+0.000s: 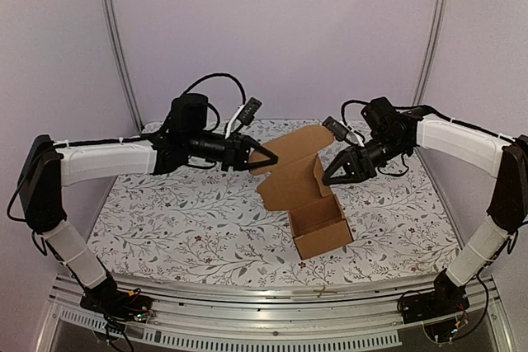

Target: Fold the paper box

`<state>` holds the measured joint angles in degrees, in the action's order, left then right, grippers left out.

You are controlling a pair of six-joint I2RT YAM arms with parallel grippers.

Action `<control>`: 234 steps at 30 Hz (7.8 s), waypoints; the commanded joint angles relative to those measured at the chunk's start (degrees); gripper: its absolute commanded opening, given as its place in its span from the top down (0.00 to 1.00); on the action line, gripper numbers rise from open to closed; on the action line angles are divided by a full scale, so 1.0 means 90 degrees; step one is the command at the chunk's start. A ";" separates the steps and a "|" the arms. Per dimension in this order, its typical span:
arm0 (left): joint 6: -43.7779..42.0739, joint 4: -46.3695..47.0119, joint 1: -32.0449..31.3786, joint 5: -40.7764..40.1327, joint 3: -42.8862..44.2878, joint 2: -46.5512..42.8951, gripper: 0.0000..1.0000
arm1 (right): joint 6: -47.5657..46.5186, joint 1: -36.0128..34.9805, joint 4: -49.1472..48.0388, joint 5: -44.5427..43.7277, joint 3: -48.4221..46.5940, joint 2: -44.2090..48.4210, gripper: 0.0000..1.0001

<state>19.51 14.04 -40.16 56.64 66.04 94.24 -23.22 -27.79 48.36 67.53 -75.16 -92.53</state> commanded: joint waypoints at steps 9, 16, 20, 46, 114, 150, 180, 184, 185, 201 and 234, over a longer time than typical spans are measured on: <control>0.1068 0.1636 0.0175 -0.0249 -0.0309 0.0053 0.76 | 0.0837 -0.0148 -0.0920 -0.0581 0.0323 -0.0076 1.00; 0.0732 0.1965 0.0400 -0.2531 -0.2264 -0.1338 0.38 | 0.1089 0.0051 -0.1200 -0.0577 0.0488 0.0133 1.00; 0.1043 0.2677 0.0391 -0.3640 -0.3378 -0.1518 0.34 | 0.1161 0.0085 -0.1241 -0.0431 0.0488 0.0161 1.00; 0.2935 0.7955 -0.0490 -0.2208 -0.2902 0.1754 0.37 | 0.1877 0.0219 -0.1871 -0.1192 0.0574 0.0269 1.00; 0.1611 0.4907 -0.0601 -0.4037 -0.2821 0.0492 0.41 | 0.2191 0.0610 -0.2015 -0.0756 0.0584 0.0546 1.00; 0.1667 0.5176 -0.0557 -0.3445 -0.2347 0.1166 0.44 | 0.2219 0.0613 -0.2033 -0.1302 0.0625 0.0572 1.00; 0.2905 0.7432 -0.0761 -0.2202 -0.1594 0.2319 0.41 | 0.2551 0.0514 -0.2476 0.0212 0.0653 0.0255 1.00; 0.3141 0.7837 -0.0805 -0.1991 -0.1398 0.2552 0.44 | 0.2712 0.0380 -0.2489 0.0409 0.0703 0.0242 1.00; 0.3160 0.7861 -0.0815 -0.1956 -0.1339 0.2589 0.47 | 0.2709 0.0349 -0.2485 0.0438 0.0713 0.0237 1.00; 0.3341 0.8124 -0.0788 -0.1908 -0.1431 0.2600 1.00 | 0.2372 0.0299 -0.2268 -0.0911 0.0762 0.0316 1.00; 0.2953 0.7346 -0.0874 -0.1551 -0.1959 0.1880 1.00 | 0.1611 -0.0124 -0.1846 -0.0385 0.0573 0.0366 0.44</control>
<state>45.04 75.59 -46.61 41.63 46.57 110.10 -12.51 -27.51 36.27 61.98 -70.83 -87.09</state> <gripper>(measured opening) 0.026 0.569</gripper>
